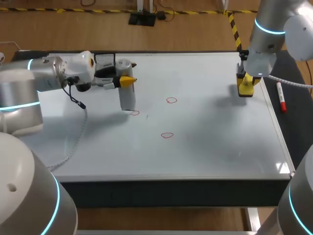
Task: Pick up the inspection probe, press it on each red-marked spot on the whiteboard one by one, put down the probe, pick up the eraser, and wipe off all the red marks.
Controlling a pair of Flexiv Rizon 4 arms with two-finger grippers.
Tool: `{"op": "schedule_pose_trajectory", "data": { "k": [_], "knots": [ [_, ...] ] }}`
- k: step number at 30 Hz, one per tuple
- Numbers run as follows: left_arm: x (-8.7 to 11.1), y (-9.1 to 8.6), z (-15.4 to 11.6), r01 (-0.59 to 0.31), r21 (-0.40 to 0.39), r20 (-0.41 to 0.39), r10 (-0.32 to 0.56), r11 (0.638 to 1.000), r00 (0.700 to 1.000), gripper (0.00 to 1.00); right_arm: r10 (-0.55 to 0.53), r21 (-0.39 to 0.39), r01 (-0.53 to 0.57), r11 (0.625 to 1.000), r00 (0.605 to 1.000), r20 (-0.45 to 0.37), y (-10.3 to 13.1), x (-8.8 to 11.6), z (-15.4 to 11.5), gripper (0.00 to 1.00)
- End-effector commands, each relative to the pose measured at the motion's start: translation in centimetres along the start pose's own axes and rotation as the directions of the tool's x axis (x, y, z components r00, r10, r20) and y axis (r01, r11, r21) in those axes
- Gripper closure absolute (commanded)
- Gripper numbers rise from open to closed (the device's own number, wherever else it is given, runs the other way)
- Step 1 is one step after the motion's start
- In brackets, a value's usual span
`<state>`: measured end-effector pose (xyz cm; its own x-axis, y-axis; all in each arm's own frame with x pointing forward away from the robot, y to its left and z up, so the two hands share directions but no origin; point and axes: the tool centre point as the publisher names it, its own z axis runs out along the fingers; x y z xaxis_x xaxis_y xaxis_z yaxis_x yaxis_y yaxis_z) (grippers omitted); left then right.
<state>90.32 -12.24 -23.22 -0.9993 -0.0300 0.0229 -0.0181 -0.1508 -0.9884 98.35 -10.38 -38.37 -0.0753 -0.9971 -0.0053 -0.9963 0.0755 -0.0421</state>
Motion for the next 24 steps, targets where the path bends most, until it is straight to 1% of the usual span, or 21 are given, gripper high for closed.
{"op": "schedule_pose_trajectory", "data": {
  "k": [1,5,7,17,24],
  "knots": [
    [-0.5,0.7,0.3,0.001,0.013,-0.018,0.0,1.0,1.0,1.0,-0.003,0.001,0.003,1.0,1.0,-0.002,0.0,0.1,-0.1,1.0],
    [-0.5,1.0,0.6,0.002,0.017,-0.031,-0.001,1.0,1.0,1.0,-0.003,0.001,0.003,1.0,1.0,-0.002,0.0,0.1,-0.1,1.0],
    [-0.4,1.2,0.9,-0.001,0.007,-0.034,0.001,1.0,0.999,1.0,-0.003,0.001,0.003,1.0,1.0,-0.002,0.0,0.1,-0.1,1.0],
    [-0.5,2.6,1.5,0.002,0.01,-0.055,-0.001,1.0,0.998,1.0,-0.003,0.001,0.003,1.0,1.0,-0.002,0.0,0.1,-0.1,1.0],
    [-0.5,3.3,1.6,-0.004,0.003,-0.057,0.004,1.0,0.998,1.0,-0.003,0.001,0.003,1.0,1.0,-0.002,0.0,0.1,-0.1,1.0]
  ]
}}
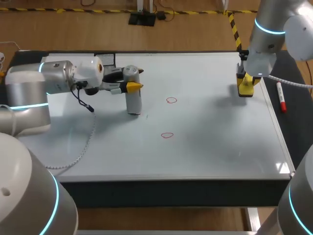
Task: Pick up the inspection probe, press it on each red-marked spot on the whiteboard one by one, put down the probe, pick up the eraser, and wipe off all the red marks.
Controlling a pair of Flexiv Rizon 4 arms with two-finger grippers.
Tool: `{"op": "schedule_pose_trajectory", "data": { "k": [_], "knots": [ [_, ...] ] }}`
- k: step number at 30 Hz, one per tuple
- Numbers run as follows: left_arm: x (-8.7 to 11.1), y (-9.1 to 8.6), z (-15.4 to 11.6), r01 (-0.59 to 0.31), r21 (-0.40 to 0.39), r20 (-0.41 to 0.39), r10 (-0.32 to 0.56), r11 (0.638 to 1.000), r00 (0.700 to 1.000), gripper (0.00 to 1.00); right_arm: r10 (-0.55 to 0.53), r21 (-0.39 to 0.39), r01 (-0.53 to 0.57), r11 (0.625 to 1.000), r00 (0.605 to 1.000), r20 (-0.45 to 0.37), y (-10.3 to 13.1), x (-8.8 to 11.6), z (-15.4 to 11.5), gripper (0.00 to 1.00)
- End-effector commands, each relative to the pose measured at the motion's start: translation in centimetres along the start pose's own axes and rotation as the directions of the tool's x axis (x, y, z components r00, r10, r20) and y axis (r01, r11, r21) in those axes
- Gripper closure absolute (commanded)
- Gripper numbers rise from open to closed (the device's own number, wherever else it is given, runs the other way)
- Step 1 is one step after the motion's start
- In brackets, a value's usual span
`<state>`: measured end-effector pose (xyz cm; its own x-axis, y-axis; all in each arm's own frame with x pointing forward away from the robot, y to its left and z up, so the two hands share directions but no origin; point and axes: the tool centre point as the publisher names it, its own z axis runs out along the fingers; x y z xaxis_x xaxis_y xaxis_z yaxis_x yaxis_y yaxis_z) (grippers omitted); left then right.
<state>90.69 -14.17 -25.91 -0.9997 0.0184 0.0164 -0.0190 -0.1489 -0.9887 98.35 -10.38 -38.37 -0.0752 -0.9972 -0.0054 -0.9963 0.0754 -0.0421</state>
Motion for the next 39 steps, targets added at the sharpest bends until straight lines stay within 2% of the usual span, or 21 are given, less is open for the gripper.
{"op": "schedule_pose_trajectory", "data": {
  "k": [1,20,39],
  "knots": [
    [-0.1,0.4,0.1,-0.005,0.006,-0.01,0.006,1.0,1.0,1.0,-0.003,0.001,0.003,1.0,1.0,-0.002,0.0,0.1,-0.1,1.0],
    [0.4,1.4,-0.6,-0.02,-0.005,-0.012,0.02,1.0,1.0,1.0,-0.003,0.001,0.003,1.0,1.0,-0.002,0.0,0.1,-0.1,1.0],
    [0.6,1.5,-0.6,-0.02,-0.03,-0.021,0.019,0.999,1.0,1.0,-0.003,0.001,0.003,1.0,1.0,-0.002,0.0,0.1,-0.1,1.0]
  ]
}}
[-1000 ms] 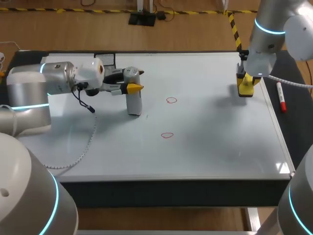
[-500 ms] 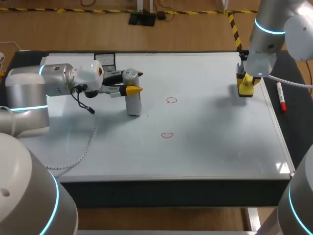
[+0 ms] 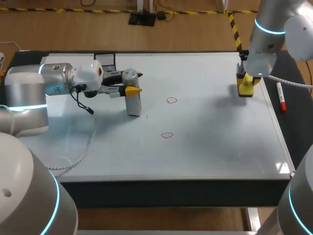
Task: Pick up the inspection probe, press it on each red-marked spot on the whiteboard one by one, put down the probe, pick up the eraser, and wipe off all the red marks.
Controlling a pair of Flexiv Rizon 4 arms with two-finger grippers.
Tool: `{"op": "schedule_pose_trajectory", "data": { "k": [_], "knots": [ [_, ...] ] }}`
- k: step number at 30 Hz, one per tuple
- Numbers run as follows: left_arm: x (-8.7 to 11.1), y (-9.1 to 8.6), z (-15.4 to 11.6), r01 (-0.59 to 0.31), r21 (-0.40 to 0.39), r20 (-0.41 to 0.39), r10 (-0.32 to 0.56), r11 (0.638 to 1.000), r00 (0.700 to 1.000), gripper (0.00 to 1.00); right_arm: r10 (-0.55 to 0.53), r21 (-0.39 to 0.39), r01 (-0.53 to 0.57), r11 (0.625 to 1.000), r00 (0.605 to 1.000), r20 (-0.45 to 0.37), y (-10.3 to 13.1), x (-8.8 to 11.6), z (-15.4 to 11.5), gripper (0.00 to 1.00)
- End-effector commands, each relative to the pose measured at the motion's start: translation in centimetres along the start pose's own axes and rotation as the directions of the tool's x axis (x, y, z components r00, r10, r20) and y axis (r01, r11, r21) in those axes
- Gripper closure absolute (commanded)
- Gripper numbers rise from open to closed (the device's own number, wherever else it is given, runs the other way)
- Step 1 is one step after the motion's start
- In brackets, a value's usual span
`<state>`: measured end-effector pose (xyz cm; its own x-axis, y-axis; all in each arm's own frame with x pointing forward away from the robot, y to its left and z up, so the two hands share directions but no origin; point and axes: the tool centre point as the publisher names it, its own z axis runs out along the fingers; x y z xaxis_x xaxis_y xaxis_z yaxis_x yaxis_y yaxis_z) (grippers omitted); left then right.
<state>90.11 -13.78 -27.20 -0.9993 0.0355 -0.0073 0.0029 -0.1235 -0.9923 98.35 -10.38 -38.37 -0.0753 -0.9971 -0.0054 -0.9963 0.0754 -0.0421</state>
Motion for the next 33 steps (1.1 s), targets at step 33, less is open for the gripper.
{"op": "schedule_pose_trajectory", "data": {
  "k": [33],
  "knots": [
    [-2.6,-6.7,-8.1,-0.098,0.041,0.179,0.089,0.994,0.98,1.0,-0.003,0.001,0.003,1.0,1.0,-0.002,0.0,0.1,-0.1,1.0]
  ]
}}
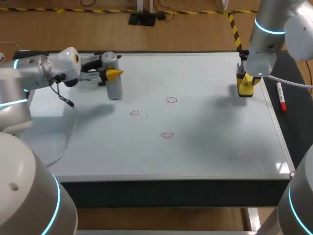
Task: Pick up the inspection probe, press it on each red-marked spot on the whiteboard one by one, put down the probe, pick up the eraser, and wipe off all the red marks.
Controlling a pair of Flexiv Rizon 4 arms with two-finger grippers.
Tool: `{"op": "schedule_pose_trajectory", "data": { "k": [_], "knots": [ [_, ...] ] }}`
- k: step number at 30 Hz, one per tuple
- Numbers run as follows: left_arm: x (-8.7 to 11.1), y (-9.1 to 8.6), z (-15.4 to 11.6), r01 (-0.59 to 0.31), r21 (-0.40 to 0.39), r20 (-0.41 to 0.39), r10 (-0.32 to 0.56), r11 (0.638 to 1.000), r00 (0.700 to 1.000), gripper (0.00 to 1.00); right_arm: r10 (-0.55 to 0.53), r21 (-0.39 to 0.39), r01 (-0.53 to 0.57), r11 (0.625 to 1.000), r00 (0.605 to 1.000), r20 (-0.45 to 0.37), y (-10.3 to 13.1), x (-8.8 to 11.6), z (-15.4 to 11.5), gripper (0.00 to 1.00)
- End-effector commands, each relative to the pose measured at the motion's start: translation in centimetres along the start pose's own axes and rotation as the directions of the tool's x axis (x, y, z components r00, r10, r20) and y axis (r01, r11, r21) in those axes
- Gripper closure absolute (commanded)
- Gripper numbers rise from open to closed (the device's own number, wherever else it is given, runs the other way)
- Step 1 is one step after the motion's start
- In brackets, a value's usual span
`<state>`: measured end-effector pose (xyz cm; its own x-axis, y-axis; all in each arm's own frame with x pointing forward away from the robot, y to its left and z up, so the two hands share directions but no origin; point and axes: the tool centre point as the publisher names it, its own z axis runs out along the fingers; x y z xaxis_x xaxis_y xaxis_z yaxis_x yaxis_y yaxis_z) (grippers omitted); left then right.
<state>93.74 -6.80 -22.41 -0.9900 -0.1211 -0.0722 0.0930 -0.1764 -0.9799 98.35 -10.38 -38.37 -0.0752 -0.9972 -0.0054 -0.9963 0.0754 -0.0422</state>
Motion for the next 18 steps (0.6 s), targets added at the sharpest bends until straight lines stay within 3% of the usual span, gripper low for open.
{"op": "schedule_pose_trajectory", "data": {
  "k": [1,18],
  "knots": [
    [0.3,-1.4,-2.1,-0.009,0.001,0.038,0.009,1.0,0.999,1.0,-0.003,0.001,0.003,1.0,1.0,-0.002,0.0,0.1,-0.1,1.0],
    [-1.6,-1.9,-8.4,-0.019,0.009,0.15,0.017,1.0,0.988,1.0,-0.003,0.001,0.003,1.0,1.0,-0.002,0.0,0.1,-0.1,1.0]
  ]
}}
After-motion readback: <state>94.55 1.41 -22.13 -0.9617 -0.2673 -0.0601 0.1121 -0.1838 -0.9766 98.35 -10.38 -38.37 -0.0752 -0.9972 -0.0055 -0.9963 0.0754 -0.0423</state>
